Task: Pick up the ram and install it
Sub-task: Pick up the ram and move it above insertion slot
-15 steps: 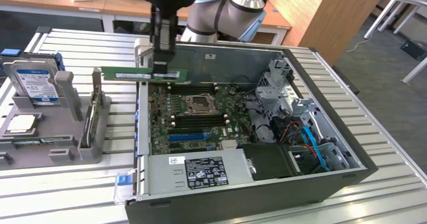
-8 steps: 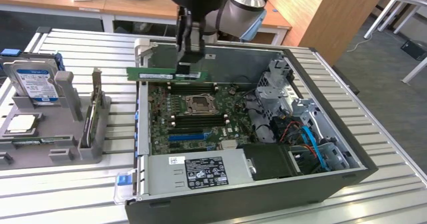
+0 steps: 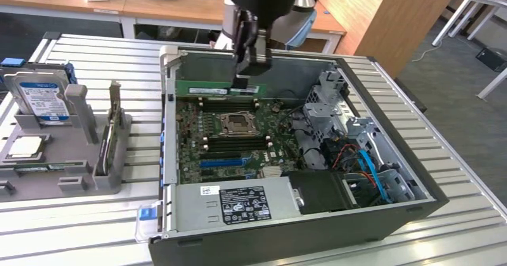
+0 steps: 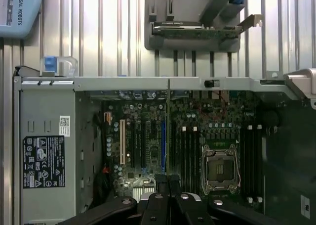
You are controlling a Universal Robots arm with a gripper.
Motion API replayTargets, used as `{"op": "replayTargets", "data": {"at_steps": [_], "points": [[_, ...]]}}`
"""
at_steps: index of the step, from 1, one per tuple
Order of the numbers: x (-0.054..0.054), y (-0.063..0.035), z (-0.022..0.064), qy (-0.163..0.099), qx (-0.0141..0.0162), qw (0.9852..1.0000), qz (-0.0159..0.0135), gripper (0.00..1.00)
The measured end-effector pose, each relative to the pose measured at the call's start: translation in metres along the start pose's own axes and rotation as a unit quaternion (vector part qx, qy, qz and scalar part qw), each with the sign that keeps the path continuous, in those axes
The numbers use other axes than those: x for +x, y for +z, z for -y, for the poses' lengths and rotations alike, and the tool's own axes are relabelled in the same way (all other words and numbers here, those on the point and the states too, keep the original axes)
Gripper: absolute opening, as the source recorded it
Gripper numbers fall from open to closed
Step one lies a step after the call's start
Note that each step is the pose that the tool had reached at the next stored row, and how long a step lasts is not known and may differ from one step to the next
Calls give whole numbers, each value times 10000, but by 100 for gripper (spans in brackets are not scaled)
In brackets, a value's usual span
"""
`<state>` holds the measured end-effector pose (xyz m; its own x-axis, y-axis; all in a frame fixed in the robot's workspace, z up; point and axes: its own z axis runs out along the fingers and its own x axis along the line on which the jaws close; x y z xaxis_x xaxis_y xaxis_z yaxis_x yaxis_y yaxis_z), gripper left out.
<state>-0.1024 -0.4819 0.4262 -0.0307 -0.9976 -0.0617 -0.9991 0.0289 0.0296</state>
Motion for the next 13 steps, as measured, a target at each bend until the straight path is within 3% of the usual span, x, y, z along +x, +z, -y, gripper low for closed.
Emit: {"op": "replayTargets", "data": {"at_steps": [13], "points": [[-16, -15, 535, -9, -1, 10000, 0, 12]]}}
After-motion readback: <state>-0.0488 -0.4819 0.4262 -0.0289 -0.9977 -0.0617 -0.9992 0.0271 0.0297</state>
